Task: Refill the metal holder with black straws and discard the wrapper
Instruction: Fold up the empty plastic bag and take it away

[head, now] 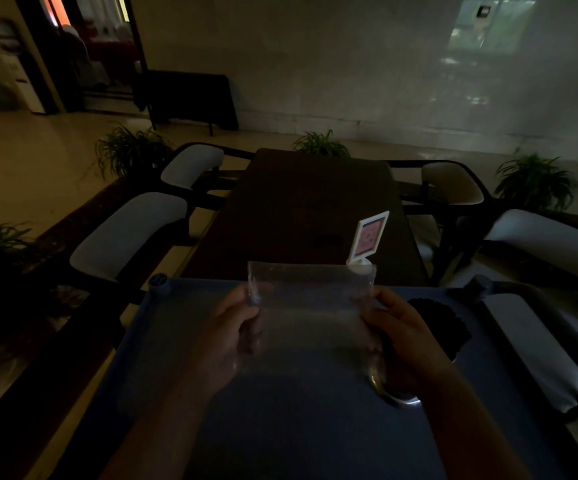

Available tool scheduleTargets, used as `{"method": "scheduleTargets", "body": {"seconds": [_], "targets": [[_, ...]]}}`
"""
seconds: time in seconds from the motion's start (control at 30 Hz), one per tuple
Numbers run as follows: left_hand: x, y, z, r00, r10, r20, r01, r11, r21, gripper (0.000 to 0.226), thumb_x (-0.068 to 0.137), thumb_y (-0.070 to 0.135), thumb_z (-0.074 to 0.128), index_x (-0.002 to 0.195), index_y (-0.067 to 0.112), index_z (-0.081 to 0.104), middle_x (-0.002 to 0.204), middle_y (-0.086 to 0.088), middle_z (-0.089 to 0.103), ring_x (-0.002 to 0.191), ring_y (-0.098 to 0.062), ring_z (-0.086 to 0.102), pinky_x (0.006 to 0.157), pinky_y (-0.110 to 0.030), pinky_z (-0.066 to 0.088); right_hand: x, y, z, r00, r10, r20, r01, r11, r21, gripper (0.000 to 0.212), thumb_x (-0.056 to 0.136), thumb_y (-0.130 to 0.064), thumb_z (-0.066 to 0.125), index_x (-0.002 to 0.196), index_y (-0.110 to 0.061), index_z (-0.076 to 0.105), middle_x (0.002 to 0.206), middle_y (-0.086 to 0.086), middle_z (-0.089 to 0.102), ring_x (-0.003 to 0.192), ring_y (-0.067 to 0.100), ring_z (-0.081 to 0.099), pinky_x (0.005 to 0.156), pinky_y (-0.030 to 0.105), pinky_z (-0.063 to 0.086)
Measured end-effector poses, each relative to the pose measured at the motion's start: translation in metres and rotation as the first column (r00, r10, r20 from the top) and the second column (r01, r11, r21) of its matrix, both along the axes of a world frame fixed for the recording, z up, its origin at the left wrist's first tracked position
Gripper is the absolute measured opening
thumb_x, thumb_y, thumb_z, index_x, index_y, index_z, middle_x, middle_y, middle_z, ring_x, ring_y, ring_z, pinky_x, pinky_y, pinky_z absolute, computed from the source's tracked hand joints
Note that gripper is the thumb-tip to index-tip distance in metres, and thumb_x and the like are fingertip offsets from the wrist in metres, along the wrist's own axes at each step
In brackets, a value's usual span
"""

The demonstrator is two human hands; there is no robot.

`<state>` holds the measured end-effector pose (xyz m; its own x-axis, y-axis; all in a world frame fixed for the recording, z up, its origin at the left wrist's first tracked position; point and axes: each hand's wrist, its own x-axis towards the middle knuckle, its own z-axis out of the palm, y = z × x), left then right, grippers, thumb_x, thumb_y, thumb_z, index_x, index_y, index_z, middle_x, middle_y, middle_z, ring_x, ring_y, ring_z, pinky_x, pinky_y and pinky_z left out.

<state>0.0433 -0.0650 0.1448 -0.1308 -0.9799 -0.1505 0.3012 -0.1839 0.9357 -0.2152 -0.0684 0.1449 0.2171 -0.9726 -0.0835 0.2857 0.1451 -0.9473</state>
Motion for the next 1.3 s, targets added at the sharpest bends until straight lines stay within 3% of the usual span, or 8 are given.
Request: {"method": "scheduleTargets", "body": {"seconds": [0.1, 0.17, 0.27, 0.5, 0.63, 1.0, 1.13, 1.3], "targets": [[0.000, 0.002, 0.001, 0.995, 0.021, -0.097, -0.023, 1.000, -0.015, 0.017, 0.089, 0.003, 0.048, 0.086, 0.007, 0.065, 0.065, -0.015, 0.040, 0.050, -0.018, 0.047, 0.043, -0.020, 0.043, 0.002, 0.003, 0.007, 0.999, -0.006, 0.042, 0.005, 1.000, 0.006, 0.022, 0.086, -0.016, 0.054, 0.102, -0.011, 0.069, 0.079, 0.016, 0.060, 0.057, 0.020, 0.059, 0.047, 0.028, 0.049], [-0.003, 0.003, 0.004, 0.959, 0.041, -0.282, -0.026, 0.998, 0.057, 0.017, 0.083, 0.003, 0.053, 0.076, 0.009, 0.068, 0.055, -0.005, 0.034, 0.042, -0.008, 0.039, 0.037, -0.018, 0.036, 0.003, 0.004, 0.011, 0.996, -0.016, 0.083, 0.017, 1.000, -0.006, 0.021, 0.082, -0.014, 0.054, 0.090, -0.013, 0.074, 0.080, 0.012, 0.068, 0.062, 0.018, 0.067, 0.051, 0.028, 0.054], [-0.006, 0.004, 0.009, 0.948, 0.052, -0.314, -0.037, 0.998, 0.052, 0.021, 0.080, 0.003, 0.054, 0.075, 0.009, 0.073, 0.051, -0.001, 0.044, 0.043, -0.008, 0.042, 0.038, -0.018, 0.034, 0.006, 0.005, 0.015, 0.987, -0.047, 0.152, 0.046, 0.999, 0.012, 0.023, 0.077, -0.010, 0.052, 0.075, -0.012, 0.075, 0.078, 0.009, 0.072, 0.067, 0.019, 0.071, 0.054, 0.031, 0.058], [-0.011, 0.010, 0.014, 0.991, 0.121, -0.049, -0.119, 0.992, 0.037, 0.028, 0.098, 0.009, 0.037, 0.089, -0.004, 0.060, 0.069, -0.011, 0.061, 0.062, -0.024, 0.056, 0.044, -0.025, 0.049, 0.004, 0.005, 0.015, 0.991, -0.111, 0.070, 0.096, 0.978, 0.183, 0.024, 0.079, -0.028, 0.053, 0.073, -0.011, 0.069, 0.080, 0.010, 0.065, 0.072, 0.027, 0.062, 0.055, 0.035, 0.053], [-0.006, 0.014, 0.011, 0.933, 0.043, 0.358, 0.002, 0.992, -0.126, 0.020, 0.091, 0.019, 0.063, 0.091, 0.000, 0.064, 0.080, -0.017, 0.068, 0.071, -0.029, 0.067, 0.060, -0.037, 0.056, 0.006, 0.003, 0.010, 0.989, -0.091, -0.118, 0.092, 0.996, 0.002, 0.014, 0.089, 0.000, 0.055, 0.077, -0.005, 0.061, 0.069, 0.006, 0.061, 0.062, 0.021, 0.058, 0.046, 0.025, 0.050], [-0.015, 0.015, -0.010, 0.936, 0.177, 0.303, -0.113, 0.970, -0.217, 0.015, 0.085, 0.004, 0.068, 0.081, 0.013, 0.057, 0.066, -0.004, 0.065, 0.055, -0.016, 0.061, 0.050, -0.026, 0.051, 0.012, 0.003, -0.011, 0.981, -0.122, -0.149, 0.113, 0.991, -0.069, 0.048, 0.082, 0.007, 0.065, 0.110, -0.032, 0.060, 0.099, 0.010, 0.072, 0.087, 0.032, 0.070, 0.073, 0.050, 0.057], [-0.005, 0.014, -0.010, 0.956, -0.045, 0.290, 0.043, 0.999, 0.013, 0.037, 0.081, 0.004, 0.073, 0.110, 0.025, 0.062, 0.089, -0.004, 0.072, 0.068, -0.014, 0.068, 0.053, -0.024, 0.052, 0.011, 0.000, -0.008, 0.976, -0.099, -0.196, 0.097, 0.995, -0.022, 0.046, 0.087, 0.002, 0.058, 0.111, -0.036, 0.063, 0.100, 0.010, 0.070, 0.083, 0.026, 0.072, 0.069, 0.041, 0.059], [0.010, 0.009, 0.006, 0.783, -0.465, 0.412, 0.417, 0.885, 0.207, 0.027, 0.074, 0.028, 0.077, 0.097, 0.014, 0.075, 0.092, -0.008, 0.076, 0.083, -0.016, 0.071, 0.069, -0.027, 0.055, 0.009, -0.003, 0.014, 0.936, 0.098, -0.337, -0.108, 0.994, -0.011, 0.039, 0.087, -0.008, 0.058, 0.112, -0.036, 0.066, 0.110, 0.008, 0.063, 0.093, 0.028, 0.068, 0.072, 0.033, 0.058]]}}
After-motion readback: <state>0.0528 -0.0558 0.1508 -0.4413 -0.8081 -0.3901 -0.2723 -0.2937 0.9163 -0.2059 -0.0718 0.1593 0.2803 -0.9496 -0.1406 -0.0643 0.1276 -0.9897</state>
